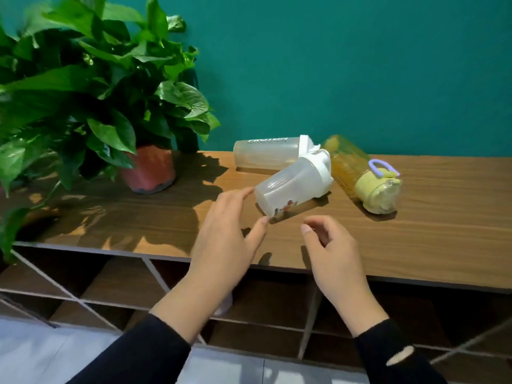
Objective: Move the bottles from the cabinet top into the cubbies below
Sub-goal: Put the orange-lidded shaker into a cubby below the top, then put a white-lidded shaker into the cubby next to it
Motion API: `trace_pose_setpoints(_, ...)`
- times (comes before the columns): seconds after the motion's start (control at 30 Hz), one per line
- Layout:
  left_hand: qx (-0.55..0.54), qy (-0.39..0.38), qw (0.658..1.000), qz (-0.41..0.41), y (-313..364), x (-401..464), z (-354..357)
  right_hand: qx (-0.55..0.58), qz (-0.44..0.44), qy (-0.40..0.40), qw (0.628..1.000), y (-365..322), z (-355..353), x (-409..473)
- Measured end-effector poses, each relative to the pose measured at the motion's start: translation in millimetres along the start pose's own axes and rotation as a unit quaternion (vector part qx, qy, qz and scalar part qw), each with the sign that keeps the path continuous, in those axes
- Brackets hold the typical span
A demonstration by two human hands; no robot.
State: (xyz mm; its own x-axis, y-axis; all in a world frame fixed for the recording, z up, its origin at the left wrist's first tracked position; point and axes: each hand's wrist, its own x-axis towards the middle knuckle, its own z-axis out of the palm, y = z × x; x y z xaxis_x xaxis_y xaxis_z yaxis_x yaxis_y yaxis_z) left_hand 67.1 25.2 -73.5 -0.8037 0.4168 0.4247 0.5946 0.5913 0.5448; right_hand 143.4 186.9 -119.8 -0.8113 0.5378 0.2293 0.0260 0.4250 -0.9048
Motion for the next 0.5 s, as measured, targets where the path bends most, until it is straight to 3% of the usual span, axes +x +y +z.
trace_pose_setpoints(0.27,0.184,-0.09,0.979,0.023,9.0,86.2,73.8,0.078,0.074,-0.038,0.993,8.0,-16.9,12.7)
trace_pose_setpoints(0.5,0.075,-0.057,0.995,0.031,2.0,60.9,70.3,0.207,0.096,-0.053,0.972,14.0,-22.2,19.9)
